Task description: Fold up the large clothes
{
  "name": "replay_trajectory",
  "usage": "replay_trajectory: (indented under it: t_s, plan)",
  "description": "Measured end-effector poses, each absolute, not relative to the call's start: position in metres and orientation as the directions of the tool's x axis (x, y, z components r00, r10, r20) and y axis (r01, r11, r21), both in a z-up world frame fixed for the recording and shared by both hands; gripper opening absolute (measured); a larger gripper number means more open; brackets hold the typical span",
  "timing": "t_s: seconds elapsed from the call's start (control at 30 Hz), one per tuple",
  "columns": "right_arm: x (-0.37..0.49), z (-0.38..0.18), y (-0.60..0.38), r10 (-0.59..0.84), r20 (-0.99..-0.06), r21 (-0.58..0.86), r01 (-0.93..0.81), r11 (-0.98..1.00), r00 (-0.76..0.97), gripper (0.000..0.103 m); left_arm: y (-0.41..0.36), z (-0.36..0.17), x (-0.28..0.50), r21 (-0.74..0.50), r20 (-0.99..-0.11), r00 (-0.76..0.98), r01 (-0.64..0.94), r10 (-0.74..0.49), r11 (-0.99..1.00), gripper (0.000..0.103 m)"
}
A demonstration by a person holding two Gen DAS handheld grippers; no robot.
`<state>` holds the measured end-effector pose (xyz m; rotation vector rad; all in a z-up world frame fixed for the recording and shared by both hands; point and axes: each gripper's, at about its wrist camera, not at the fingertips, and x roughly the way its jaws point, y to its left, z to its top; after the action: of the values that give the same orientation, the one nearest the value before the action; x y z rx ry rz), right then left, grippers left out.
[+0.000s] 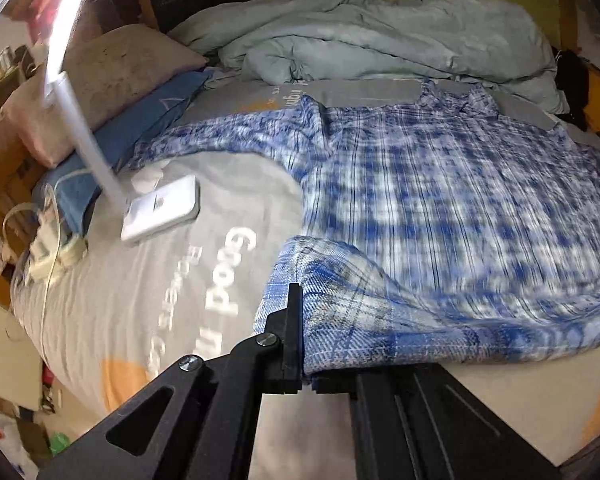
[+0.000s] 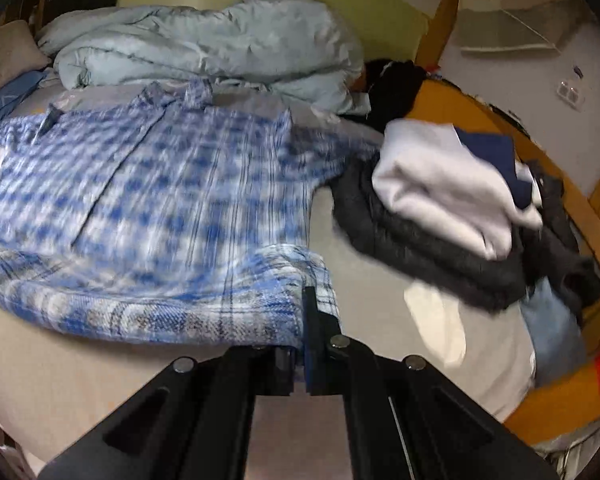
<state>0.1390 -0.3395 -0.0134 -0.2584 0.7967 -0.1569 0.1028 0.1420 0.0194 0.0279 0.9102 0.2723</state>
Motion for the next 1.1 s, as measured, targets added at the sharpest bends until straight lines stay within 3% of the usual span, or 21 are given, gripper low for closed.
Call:
replay_trajectory:
  t_s: [0.33,0.73,0.8,0.83,0.87,0.9,0.97,1.03,1.1]
  plan:
    - [0.232,-0.039,-0.338,-0.237,-0.748,-0.27,0.042,0.962,0.62,0.002,0.156,-0.015,0.206,0.149,-0.863,0.443,-0.238,0.244,0.96,0.003]
    - [0.27,-0.069,-0.337,-0.222,-0.766,-0.265,0.019,0.964,0.604,0.005,0.146,-0.05,0.243,0.209,-0.851,0.452,-0.176,0.268,0.962,0.007]
    - [0.262,-0.064,-0.338,-0.182,-0.75,-0.227,0.011,0.974,0.636,0.013,0.151,-0.042,0.239,0.143,-0.844,0.494,-0.166,0.208,0.976,0.016]
    - [0.26,-0.062,-0.337,-0.166,-0.747,-0.218,-0.001,0.976,0.644,0.033,0.154,-0.037,0.237,0.119,-0.84,0.51,-0.163,0.187,0.979,0.021]
    - [0.256,-0.056,-0.338,-0.169,-0.729,-0.223,0.003,0.975,0.663,0.057,0.158,-0.031,0.236,0.098,-0.833,0.526,-0.168,0.173,0.981,0.037]
    - [0.253,-0.05,-0.34,-0.189,-0.701,-0.234,0.029,0.972,0.688,0.063,0.165,-0.022,0.231,0.067,-0.819,0.552,-0.177,0.156,0.982,0.056]
    - [0.246,-0.039,-0.345,-0.221,-0.654,-0.238,0.081,0.968,0.724,0.069,0.176,-0.006,0.222,0.008,-0.796,0.594,-0.186,0.119,0.983,0.073]
    - [0.24,-0.029,-0.354,-0.232,-0.622,-0.212,0.124,0.969,0.748,0.078,0.189,0.007,0.21,-0.059,-0.771,0.632,-0.194,0.079,0.979,0.075]
    - [0.229,-0.017,-0.366,-0.231,-0.587,-0.175,0.156,0.972,0.776,0.079,0.2,0.016,0.199,-0.095,-0.752,0.655,-0.214,0.071,0.972,0.081]
